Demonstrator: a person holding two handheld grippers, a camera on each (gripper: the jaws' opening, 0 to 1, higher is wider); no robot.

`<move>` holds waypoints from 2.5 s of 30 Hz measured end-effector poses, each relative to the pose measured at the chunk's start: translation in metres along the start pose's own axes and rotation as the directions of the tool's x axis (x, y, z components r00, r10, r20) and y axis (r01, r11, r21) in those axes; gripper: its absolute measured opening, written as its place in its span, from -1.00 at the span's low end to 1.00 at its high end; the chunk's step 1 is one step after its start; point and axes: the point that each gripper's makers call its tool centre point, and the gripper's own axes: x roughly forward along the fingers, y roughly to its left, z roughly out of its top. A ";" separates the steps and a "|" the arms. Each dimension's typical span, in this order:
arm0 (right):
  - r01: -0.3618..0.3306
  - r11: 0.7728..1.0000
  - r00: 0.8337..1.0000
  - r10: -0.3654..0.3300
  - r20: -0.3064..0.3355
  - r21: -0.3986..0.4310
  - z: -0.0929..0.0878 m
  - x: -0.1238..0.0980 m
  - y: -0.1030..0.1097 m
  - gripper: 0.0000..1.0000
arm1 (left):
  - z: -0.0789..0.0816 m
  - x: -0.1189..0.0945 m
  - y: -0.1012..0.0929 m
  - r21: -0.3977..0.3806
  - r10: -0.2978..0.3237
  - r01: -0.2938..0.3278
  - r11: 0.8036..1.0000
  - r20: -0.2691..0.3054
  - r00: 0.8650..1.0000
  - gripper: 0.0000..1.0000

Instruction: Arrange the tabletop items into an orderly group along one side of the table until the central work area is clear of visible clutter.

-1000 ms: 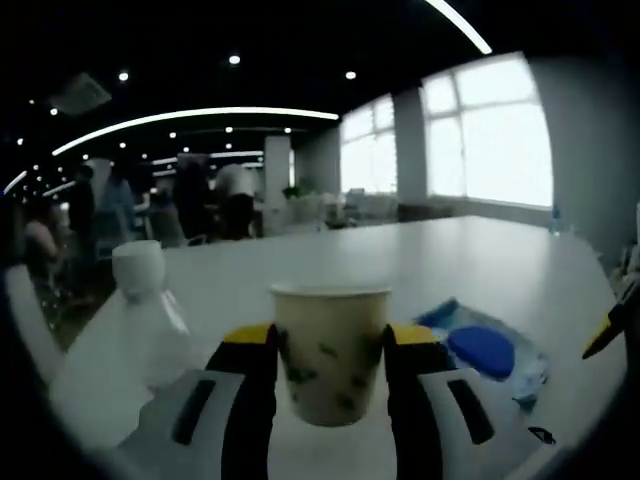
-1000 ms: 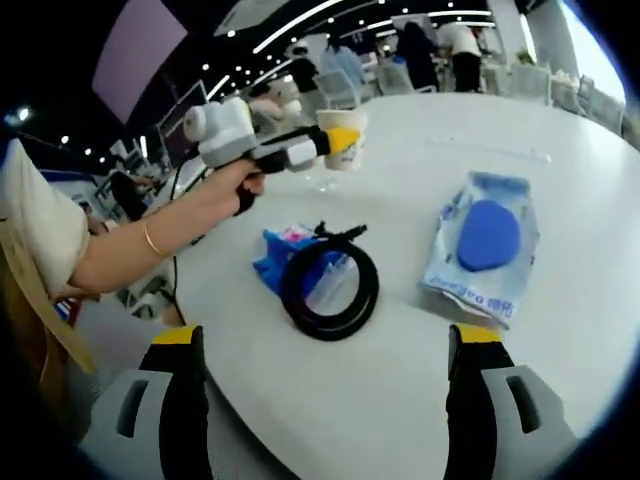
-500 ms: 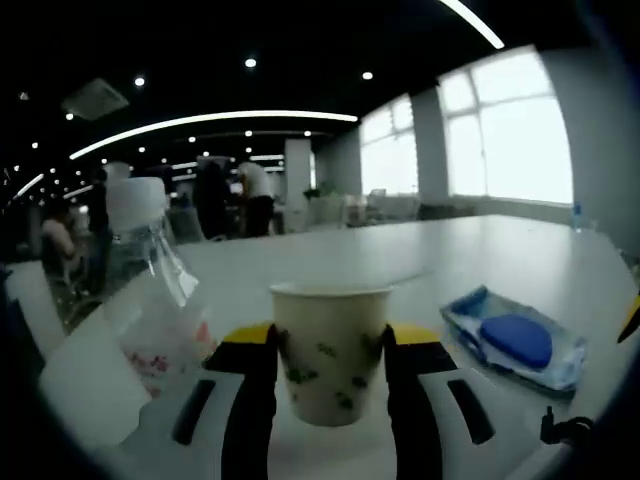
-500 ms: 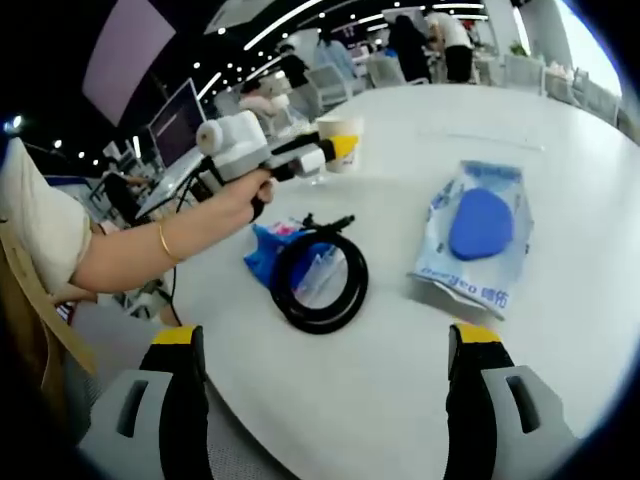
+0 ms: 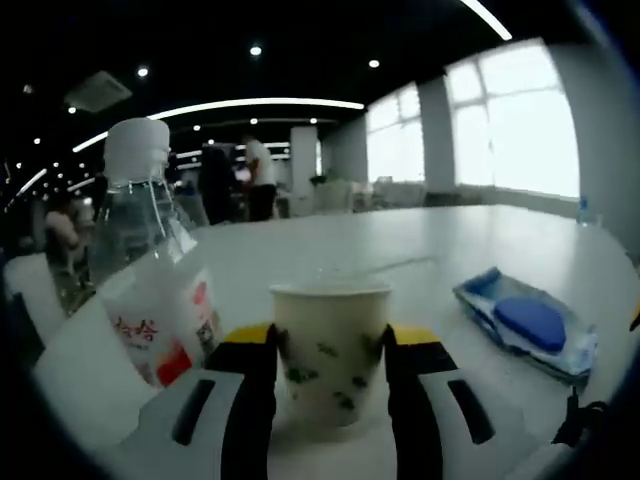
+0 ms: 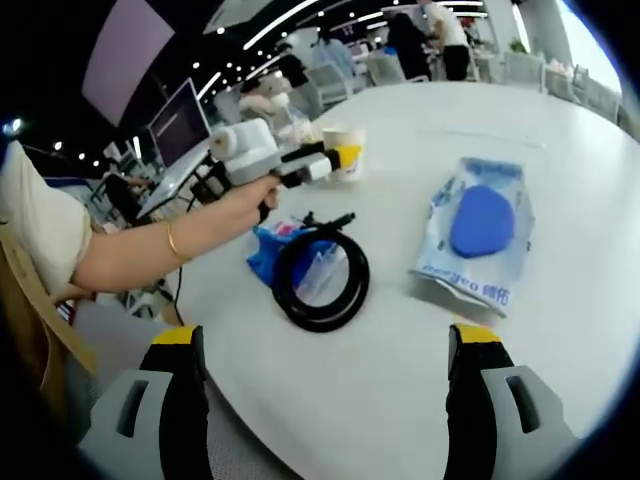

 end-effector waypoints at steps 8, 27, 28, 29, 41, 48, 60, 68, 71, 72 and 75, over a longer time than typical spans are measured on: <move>-0.002 1.000 1.000 0.002 0.000 0.003 0.000 -0.001 0.001 0.99 | -0.018 -0.006 -0.002 0.028 0.006 -0.003 1.000 -0.112 0.994 -0.19; 0.011 1.000 1.000 -0.011 0.001 0.006 0.001 -0.002 -0.001 0.99 | -0.013 -0.010 -0.004 0.001 -0.011 0.011 1.000 -0.120 0.993 -0.10; 0.016 1.000 1.000 -0.016 0.004 0.008 0.002 -0.002 -0.002 0.99 | -0.012 -0.011 -0.005 -0.006 -0.012 0.012 1.000 -0.118 0.993 -0.06; 0.020 1.000 1.000 -0.020 0.004 0.005 0.002 -0.002 -0.002 0.99 | -0.010 -0.012 -0.006 -0.028 -0.017 0.014 1.000 -0.111 0.994 -0.04; 0.053 0.999 0.998 -0.054 0.034 0.006 0.009 -0.007 -0.008 0.99 | -0.004 -0.028 -0.017 -0.069 -0.033 0.023 0.997 -0.153 0.988 0.25; 0.152 0.988 0.986 -0.151 0.064 -0.007 0.016 -0.015 -0.025 0.99 | -0.002 -0.041 -0.024 -0.081 -0.042 0.027 0.996 -0.182 0.982 0.48; 0.166 0.984 0.955 -0.177 0.239 0.069 0.049 -0.033 -0.031 0.99 | 0.020 -0.067 -0.061 -0.056 -0.101 0.093 0.994 -0.164 0.981 0.97; 0.173 0.980 0.941 -0.193 0.278 0.094 0.057 -0.042 -0.036 0.99 | 0.030 -0.080 -0.083 -0.036 -0.135 0.131 0.991 -0.163 0.977 0.99; 0.168 0.981 0.935 -0.190 0.300 0.097 0.063 -0.049 -0.034 0.99 | 0.041 -0.086 -0.092 -0.062 -0.154 0.146 0.987 -0.140 0.978 0.99; 0.169 0.981 0.934 -0.191 0.303 0.097 0.064 -0.052 -0.033 0.99 | 0.043 -0.088 -0.094 -0.064 -0.156 0.148 0.987 -0.139 0.978 0.99; 0.172 0.981 0.935 -0.192 0.298 0.090 0.064 -0.056 -0.033 0.99 | 0.051 -0.091 -0.100 -0.049 -0.165 0.160 0.986 -0.129 0.978 0.99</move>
